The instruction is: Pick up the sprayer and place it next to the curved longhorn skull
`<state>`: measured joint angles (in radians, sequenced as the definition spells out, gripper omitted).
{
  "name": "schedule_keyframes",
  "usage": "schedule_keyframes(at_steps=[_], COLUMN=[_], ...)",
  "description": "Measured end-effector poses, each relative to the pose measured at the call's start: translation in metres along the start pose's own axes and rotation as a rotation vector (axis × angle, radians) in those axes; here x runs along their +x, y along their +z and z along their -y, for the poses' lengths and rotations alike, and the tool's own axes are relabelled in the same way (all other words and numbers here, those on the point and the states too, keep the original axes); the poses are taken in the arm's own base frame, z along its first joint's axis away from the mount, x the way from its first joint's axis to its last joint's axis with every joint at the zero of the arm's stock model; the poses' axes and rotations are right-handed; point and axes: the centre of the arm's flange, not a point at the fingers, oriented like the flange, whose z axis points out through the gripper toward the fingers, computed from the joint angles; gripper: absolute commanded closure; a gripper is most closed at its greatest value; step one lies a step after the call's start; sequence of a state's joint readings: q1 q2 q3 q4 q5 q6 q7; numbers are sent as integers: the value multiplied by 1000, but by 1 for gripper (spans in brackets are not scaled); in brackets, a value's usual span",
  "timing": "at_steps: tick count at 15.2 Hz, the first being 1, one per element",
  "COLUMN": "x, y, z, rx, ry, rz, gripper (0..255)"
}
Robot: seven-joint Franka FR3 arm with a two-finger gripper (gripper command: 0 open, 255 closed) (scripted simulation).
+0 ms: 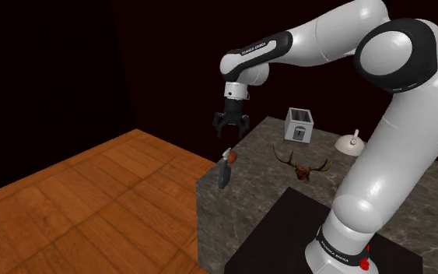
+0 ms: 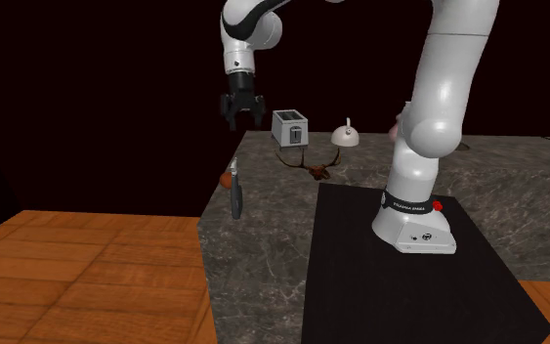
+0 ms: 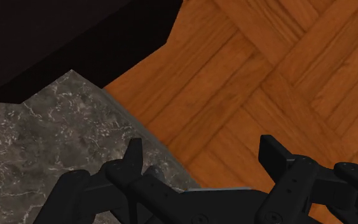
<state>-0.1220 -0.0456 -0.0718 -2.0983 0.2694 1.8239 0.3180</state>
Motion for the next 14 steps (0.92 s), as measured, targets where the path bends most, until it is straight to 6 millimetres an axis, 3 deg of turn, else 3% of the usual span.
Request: schedule_keyframes(at_steps=[4,14], x=[44,158], y=[28,104], z=[-10,-56], rx=[30,106], ry=[127,443], rz=[28,95], gripper=[0,0])
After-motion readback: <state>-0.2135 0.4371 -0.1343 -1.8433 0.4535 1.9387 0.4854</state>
